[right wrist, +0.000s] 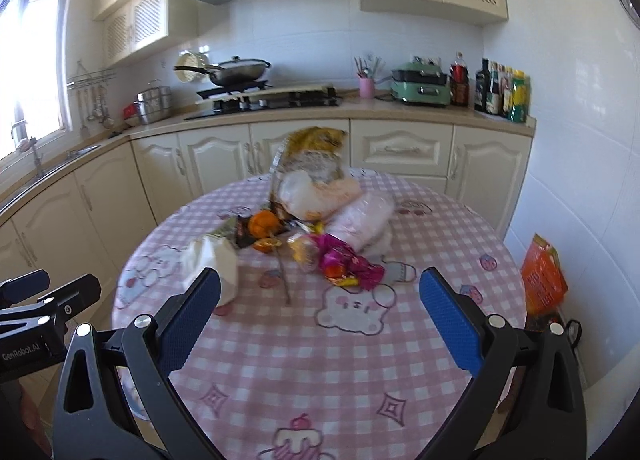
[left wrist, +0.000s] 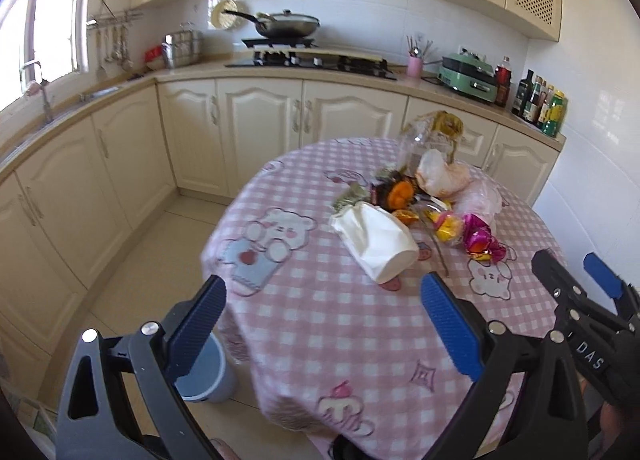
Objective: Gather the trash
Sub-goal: 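Grasp the white paper cup with the left tool while the right grasps the pink wrapper, then carry cup and wrapper over the blue bucket and open both tools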
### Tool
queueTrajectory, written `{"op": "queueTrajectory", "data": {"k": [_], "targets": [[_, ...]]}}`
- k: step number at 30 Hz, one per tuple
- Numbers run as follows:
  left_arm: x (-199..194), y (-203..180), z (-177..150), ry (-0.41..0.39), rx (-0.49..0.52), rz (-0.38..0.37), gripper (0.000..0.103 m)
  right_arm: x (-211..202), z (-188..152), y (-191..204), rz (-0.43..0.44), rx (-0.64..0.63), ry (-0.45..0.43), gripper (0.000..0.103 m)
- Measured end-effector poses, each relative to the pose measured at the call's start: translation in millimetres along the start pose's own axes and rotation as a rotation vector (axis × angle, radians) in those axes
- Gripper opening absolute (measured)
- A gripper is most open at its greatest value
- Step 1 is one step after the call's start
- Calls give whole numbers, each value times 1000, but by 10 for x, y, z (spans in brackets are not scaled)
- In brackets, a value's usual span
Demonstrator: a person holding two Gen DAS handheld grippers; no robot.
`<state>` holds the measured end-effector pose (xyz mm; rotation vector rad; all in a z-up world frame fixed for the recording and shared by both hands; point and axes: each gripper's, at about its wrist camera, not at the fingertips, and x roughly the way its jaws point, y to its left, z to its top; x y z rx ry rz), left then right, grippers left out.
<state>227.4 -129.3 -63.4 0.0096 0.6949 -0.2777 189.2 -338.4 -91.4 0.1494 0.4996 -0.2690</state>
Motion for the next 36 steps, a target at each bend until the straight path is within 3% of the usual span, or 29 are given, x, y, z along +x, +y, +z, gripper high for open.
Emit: {"op": "queueTrajectory", "data": {"k": [9,17,18,21,23,25,27,29,36], "targets": [[985,-339,176,130,-15,-11,96,589,-24,-375,-45,64,78,96],[1380,-377,284,189,-23,-32,95,1044,59,-409,-5,52,168,96],[1406,-387,289,190,-14,-42,93,1098,78,-391,9,45,178,96],[1479,-394,287,219,-13,-103,65,1257,124,-337,16,13,210,96],[1492,-406,281,211,-7,-108,64,1355,138,-327,15,10,243,95],[1474,-423,273,196,19,-107,60,1391,138,-332,23,14,257,83],[1436,-420,266,180,30,-113,57,1414,124,-318,27,6,273,58],[1393,-392,257,173,25,-126,56,1394,114,-292,54,-2,278,47],[1045,-183,225,111,-1,-161,56,1065,2,-245,38,11,251,45]]}}
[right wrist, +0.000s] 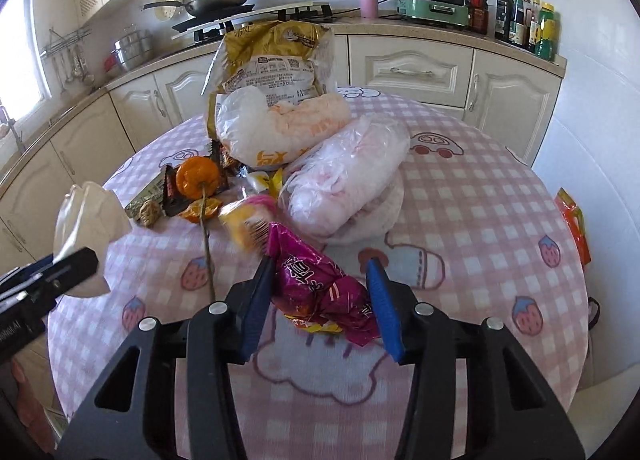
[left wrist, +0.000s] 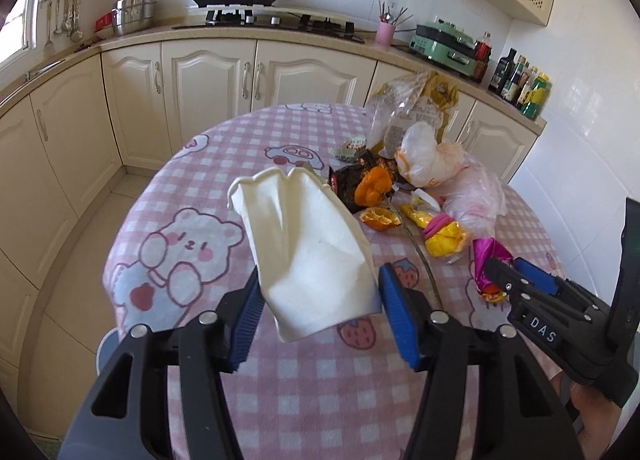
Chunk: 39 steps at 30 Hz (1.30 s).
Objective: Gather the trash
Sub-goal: 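Carry cup and wrapper over the blue bucket and open both tools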
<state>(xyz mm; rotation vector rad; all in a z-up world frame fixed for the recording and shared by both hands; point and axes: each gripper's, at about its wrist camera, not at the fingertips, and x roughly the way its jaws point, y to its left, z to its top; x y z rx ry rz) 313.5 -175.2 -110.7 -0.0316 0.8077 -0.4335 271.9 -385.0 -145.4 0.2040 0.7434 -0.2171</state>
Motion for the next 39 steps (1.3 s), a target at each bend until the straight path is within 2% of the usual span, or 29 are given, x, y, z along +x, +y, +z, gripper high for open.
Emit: {"op": "queueTrajectory", "data": {"k": [5,9,10,14,17,19,21,25,29,31,34,39], "targets": [[-430,310,-112,-53,-31,-4,56,-433,28,253,18,-20,-98,45],[-759,808,-224,-84,-81,51,56,-686,88,826,130,-107,-151,45],[-834,957,-257,-87,-101,71,56,-700,91,1078,188,-142,-150,45],[-1042,1579,-425,-86,-181,168,56,-538,13,1949,378,-247,-85,45],[-1075,2132,-599,-45,-244,271,56,-296,-115,2611,474,-318,-25,45],[-1043,2464,-706,-5,-283,319,56,-97,-218,3016,507,-359,14,45],[-955,2770,-813,39,-320,348,56,118,-325,3352,517,-393,49,45],[-654,3230,-957,121,-364,351,56,470,-469,3787,514,-424,106,45],[-338,3504,-987,162,-389,338,60,718,-501,3947,492,-419,124,45],[-203,3646,-973,185,-400,329,70,789,-531,3997,477,-418,133,45],[-135,3724,-1028,199,-386,373,70,839,-551,4058,472,-412,144,45],[-244,3917,-1160,188,-442,418,71,911,-659,4178,485,-427,179,45]]}}
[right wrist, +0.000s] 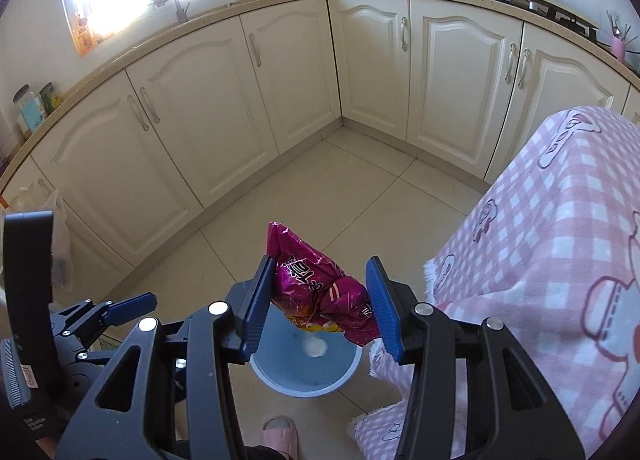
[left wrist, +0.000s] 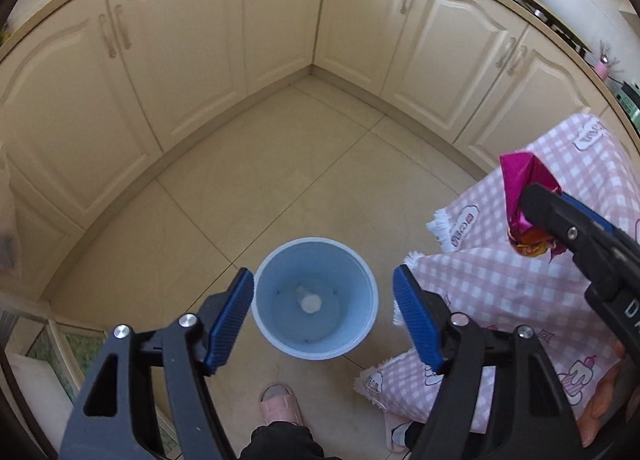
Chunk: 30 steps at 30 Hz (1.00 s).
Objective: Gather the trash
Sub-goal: 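Carry cup and wrapper over the blue bucket and open both tools, then grasp the orange peel with the left tool while the right grasps the yellow wrapper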
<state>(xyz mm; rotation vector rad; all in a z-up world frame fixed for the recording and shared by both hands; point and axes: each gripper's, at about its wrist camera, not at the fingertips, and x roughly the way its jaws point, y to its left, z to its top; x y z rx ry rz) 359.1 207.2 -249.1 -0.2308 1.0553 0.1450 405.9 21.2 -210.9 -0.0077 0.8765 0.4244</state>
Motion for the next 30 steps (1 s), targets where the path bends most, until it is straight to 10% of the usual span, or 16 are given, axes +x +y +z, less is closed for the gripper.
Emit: {"op": "queueTrajectory", "data": {"k": [11,16,30], "targets": [[-285,382,-21,-54,-61,94,71,170,97,331,84,-3,16,47],[-455,362,23,-86,-72,88,71,55,185,398,74,-16,-39,67],[-1347,-841,-61,-240,86,-72,75,-1497,9,-564,-137,69,-286,69]]}}
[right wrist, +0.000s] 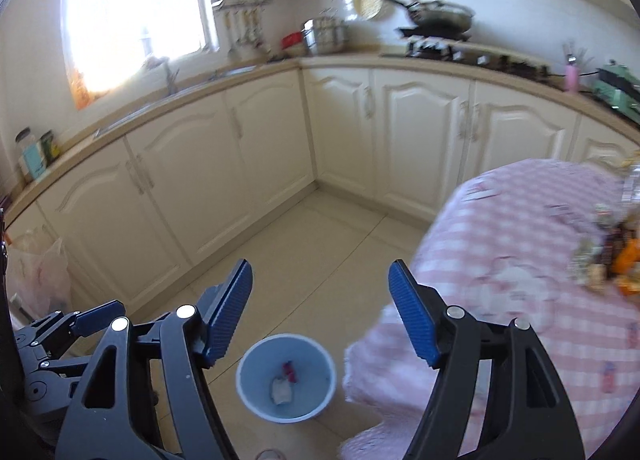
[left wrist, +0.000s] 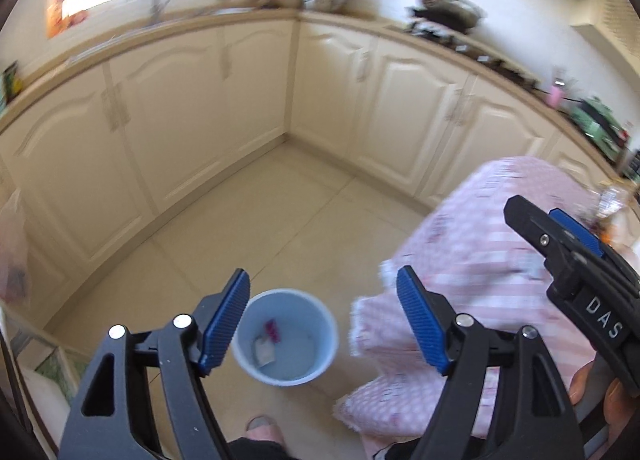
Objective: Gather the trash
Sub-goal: 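Grasp the orange peel with the left tool while the right grasps the yellow wrapper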
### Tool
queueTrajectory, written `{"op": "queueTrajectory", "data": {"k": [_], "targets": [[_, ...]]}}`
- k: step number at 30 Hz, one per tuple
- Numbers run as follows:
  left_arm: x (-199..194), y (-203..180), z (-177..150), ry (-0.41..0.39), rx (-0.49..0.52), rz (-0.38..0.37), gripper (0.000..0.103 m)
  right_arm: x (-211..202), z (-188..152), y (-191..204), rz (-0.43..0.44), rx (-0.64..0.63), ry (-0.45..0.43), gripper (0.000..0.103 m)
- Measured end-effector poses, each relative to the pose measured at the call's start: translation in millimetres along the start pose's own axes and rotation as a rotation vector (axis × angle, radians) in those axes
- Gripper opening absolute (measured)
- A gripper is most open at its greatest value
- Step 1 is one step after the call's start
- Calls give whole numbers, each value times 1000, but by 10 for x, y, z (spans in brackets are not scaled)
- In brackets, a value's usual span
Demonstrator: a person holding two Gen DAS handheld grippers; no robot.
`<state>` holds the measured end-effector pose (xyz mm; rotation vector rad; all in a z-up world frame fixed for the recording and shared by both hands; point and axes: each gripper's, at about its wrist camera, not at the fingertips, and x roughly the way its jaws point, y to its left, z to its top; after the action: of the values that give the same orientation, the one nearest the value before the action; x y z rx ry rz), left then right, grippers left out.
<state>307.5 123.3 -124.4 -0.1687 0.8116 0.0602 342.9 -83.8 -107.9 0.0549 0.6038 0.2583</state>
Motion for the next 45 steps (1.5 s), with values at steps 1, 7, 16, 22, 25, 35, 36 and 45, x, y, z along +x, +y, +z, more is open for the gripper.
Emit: {"op": "queueTrajectory", "data": {"k": [1,7,16,22,25,35,36,45], "targets": [[-79,-200,10,-17,25,-28,75,-98,13,-112,-21,8,-14,69],[-315,-1360,-21,-59,159,-187,80,-765,-52,-1051,-225,91,-101,73],[-124,-2836,-204,21,323,-344,80,-1169,-478,-2491,-447,287,-68,73],[149,-3524,-326,86,379,-416,80,-1213,-642,-2979,-466,354,-37,73],[355,-3753,-356,124,377,-401,76,-1213,-707,-3112,-441,371,-18,70],[612,-3900,-480,199,373,-484,4,-1113,-674,-3107,-362,387,6,65],[577,-3866,-469,169,375,-472,3,-1106,-674,-3080,-351,387,9,65],[257,-3407,-321,74,323,-474,3,-831,-553,-2820,-242,372,74,48]]}}
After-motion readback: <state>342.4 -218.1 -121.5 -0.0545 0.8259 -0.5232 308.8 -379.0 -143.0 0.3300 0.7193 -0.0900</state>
